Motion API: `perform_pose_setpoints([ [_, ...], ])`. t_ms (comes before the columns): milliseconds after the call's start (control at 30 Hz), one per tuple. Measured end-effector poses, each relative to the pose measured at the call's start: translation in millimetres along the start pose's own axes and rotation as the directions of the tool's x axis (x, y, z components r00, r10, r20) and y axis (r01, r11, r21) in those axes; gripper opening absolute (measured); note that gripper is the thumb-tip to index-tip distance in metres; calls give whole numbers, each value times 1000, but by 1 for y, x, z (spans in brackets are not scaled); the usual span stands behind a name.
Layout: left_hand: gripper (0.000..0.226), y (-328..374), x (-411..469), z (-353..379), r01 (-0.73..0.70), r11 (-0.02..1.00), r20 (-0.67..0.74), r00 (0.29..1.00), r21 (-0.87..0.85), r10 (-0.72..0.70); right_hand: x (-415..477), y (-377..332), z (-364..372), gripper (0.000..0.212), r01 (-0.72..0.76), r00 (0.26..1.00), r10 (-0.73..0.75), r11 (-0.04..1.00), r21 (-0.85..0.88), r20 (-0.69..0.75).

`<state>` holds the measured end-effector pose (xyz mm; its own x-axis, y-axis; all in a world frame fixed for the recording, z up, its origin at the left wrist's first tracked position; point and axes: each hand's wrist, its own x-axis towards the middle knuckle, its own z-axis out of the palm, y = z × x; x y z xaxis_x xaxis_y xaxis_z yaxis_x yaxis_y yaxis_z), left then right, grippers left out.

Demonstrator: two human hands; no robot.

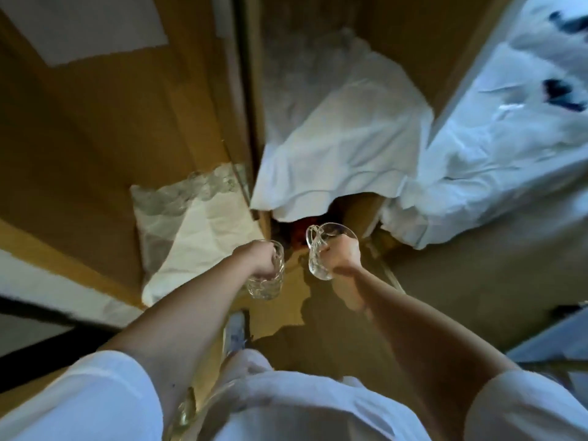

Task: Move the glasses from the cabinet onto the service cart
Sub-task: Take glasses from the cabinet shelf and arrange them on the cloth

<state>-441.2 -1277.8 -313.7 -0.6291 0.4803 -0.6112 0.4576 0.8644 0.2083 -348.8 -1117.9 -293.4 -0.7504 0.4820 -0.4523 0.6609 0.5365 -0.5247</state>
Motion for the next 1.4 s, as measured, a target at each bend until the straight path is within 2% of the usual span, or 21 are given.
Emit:
perform_pose_setpoints([
  [133, 21, 69, 17, -54, -209, 973, -81, 973, 95, 217, 8, 30, -82, 25, -52, 962, 86, 990, 132, -259],
  [300, 17, 134, 34, -137, -329, 931, -271, 892, 161, 362, 36, 30, -165, 18, 4, 876, 104, 975, 221, -472],
  [467, 20, 166, 59, -214, -328, 928, -442, 816, 178, 373, 74, 1, -221, 19, 38, 835, 12, 996, 78, -551],
  [567, 22, 165, 89, -246, -254, 951, -492, 814, 175, 308, 107, -19, -239, 22, 91, 828, -45, 994, 55, -559],
  [600, 30, 161, 102, -257, -236, 959, -506, 814, 158, 284, 122, -27, -245, 22, 110, 826, -58, 992, 59, -561],
  [667, 48, 153, 122, -274, -222, 961, -498, 822, 167, 276, 142, -43, -254, 21, 133, 828, -76, 989, 64, -556],
  [833, 29, 135, 148, -313, -126, 978, -494, 848, 165, 193, 191, -85, -270, 22, 197, 880, -194, 980, -40, -434],
  [1033, 47, 118, 170, -318, -134, 984, -463, 869, 119, 174, 247, -105, -257, 25, 310, 898, -355, 930, -199, -261],
  [1133, 48, 112, 180, -320, -133, 988, -436, 886, 84, 156, 271, -111, -253, 27, 399, 837, -489, 852, -340, -244],
  [1233, 58, 110, 178, -309, -125, 992, -473, 875, -11, 105, 287, -107, -253, 21, 505, 766, -612, 762, -406, -195],
  [1333, 52, 115, 176, -287, -75, 997, -605, 794, -18, 49, 300, -98, -256, 19, 600, 710, -695, 680, -421, -111],
  [1400, 64, 121, 179, -270, -64, 994, -693, 721, -90, -17, 303, -88, -256, 24, 654, 664, -745, 615, -440, -54],
])
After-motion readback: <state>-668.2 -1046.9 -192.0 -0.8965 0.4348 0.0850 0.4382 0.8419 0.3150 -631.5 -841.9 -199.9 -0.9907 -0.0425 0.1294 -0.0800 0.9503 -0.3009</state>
